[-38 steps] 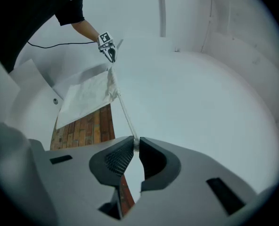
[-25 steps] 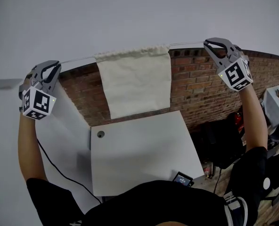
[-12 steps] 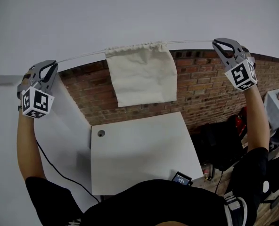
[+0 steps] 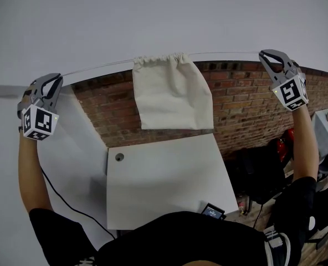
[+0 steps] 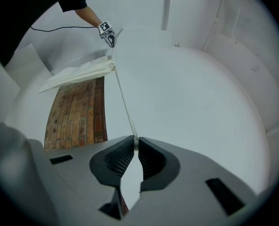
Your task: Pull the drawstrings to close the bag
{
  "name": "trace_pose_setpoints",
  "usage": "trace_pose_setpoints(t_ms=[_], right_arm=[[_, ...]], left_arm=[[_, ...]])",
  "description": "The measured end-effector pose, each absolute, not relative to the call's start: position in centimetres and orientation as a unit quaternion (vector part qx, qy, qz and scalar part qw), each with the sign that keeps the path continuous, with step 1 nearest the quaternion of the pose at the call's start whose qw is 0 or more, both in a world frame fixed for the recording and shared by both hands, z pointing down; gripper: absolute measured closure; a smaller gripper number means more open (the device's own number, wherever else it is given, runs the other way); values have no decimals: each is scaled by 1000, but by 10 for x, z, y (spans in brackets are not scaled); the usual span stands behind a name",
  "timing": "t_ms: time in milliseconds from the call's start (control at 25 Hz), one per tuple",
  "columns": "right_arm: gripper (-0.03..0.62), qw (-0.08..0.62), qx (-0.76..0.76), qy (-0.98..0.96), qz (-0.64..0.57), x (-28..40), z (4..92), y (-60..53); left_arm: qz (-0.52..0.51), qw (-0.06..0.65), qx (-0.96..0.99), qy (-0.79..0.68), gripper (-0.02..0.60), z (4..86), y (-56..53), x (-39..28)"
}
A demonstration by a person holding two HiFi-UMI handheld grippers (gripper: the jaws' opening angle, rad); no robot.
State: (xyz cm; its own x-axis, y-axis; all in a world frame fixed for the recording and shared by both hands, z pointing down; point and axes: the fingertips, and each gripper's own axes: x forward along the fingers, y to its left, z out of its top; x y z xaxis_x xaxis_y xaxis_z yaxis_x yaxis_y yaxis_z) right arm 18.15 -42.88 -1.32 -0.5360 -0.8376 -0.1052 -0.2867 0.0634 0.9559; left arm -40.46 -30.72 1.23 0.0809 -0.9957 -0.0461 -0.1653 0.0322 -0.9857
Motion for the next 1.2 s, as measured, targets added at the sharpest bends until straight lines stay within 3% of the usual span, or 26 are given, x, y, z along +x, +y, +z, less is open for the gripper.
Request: trace_pose_setpoints(t_ms=[1200], right_arm=[[557, 272, 424, -693, -515, 220, 11, -446]], left_arm=[[-420, 478, -559, 532, 543, 14, -303, -426]])
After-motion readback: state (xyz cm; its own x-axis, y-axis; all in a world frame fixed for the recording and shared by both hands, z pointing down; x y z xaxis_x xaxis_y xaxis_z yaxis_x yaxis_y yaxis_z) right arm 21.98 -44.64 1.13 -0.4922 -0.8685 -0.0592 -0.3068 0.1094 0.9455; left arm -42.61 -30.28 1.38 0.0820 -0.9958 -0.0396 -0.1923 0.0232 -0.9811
